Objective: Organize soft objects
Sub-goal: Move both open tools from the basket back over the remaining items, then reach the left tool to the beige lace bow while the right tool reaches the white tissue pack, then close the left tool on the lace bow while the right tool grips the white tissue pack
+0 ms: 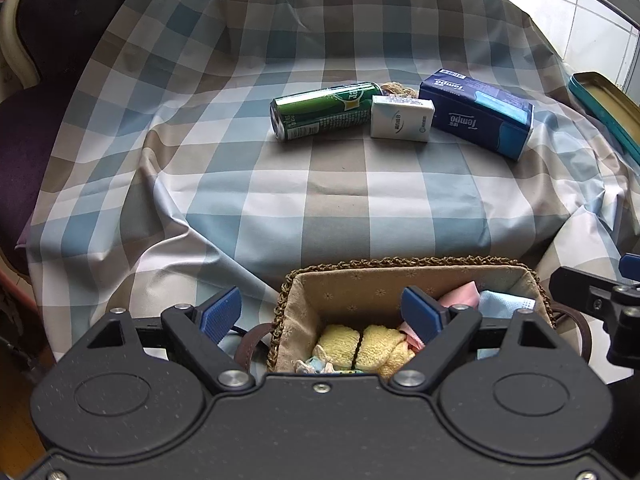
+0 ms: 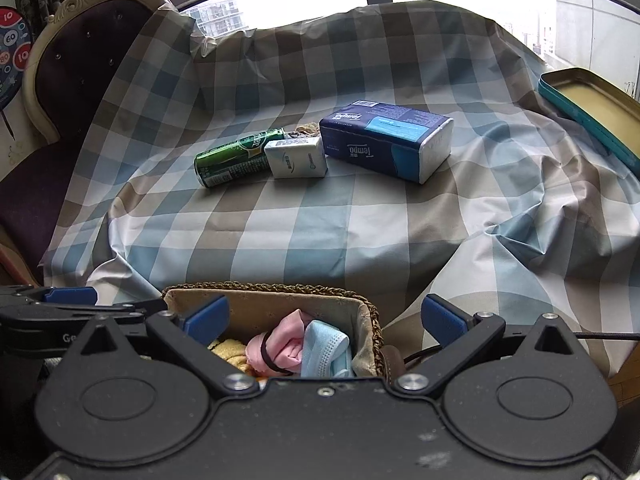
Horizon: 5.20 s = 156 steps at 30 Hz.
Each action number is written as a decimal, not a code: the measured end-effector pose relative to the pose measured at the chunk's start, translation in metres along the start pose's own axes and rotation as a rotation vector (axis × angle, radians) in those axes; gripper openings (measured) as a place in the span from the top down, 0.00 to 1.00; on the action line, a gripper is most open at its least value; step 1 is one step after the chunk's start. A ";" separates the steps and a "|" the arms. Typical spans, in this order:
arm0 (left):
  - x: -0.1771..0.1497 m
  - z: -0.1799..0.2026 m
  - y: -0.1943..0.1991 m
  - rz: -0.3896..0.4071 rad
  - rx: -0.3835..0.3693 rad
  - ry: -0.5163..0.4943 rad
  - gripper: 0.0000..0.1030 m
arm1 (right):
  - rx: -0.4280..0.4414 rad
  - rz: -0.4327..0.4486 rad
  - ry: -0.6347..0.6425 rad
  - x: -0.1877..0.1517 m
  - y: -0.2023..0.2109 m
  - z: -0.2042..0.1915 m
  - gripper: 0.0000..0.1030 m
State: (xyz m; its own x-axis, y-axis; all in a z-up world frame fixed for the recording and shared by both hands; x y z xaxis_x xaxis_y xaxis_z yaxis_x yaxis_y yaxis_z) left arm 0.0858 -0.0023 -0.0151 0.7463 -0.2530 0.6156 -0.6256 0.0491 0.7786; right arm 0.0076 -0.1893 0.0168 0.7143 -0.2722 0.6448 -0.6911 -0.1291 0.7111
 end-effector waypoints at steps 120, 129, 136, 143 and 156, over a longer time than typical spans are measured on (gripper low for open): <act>0.235 0.064 -0.232 -0.129 -0.187 -0.725 0.17 | -0.091 0.014 0.057 0.103 -0.231 -0.056 0.17; 0.261 0.039 -0.255 -0.197 -0.094 -0.534 0.17 | -0.080 0.010 0.047 0.104 -0.231 -0.053 0.17; 0.284 0.008 -0.272 -0.270 -0.030 -0.265 0.19 | -0.081 0.010 0.050 0.103 -0.231 -0.053 0.16; 0.297 -0.005 -0.268 -0.327 -0.177 -0.004 0.19 | -0.072 0.007 0.041 0.105 -0.232 -0.051 0.15; 0.301 0.036 -0.300 -0.394 -0.157 0.017 0.18 | -0.075 0.007 0.059 0.103 -0.233 -0.053 0.12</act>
State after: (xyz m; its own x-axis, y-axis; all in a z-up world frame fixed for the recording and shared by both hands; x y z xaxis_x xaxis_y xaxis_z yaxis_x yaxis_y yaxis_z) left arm 0.4898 -0.1277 -0.0678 0.9259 -0.2659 0.2682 -0.2507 0.0984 0.9631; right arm 0.2480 -0.1370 -0.0678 0.7165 -0.2162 0.6633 -0.6872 -0.0549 0.7244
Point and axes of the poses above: each gripper's, at about its wrist camera, not at the fingertips, and y roughly against the way its jaws point, z to its right, x to its top, the point moved 2 cm from there along -y, roughly the way its jaws point, and after that the axes turned 8 degrees about -y, right-handed, at the moved point
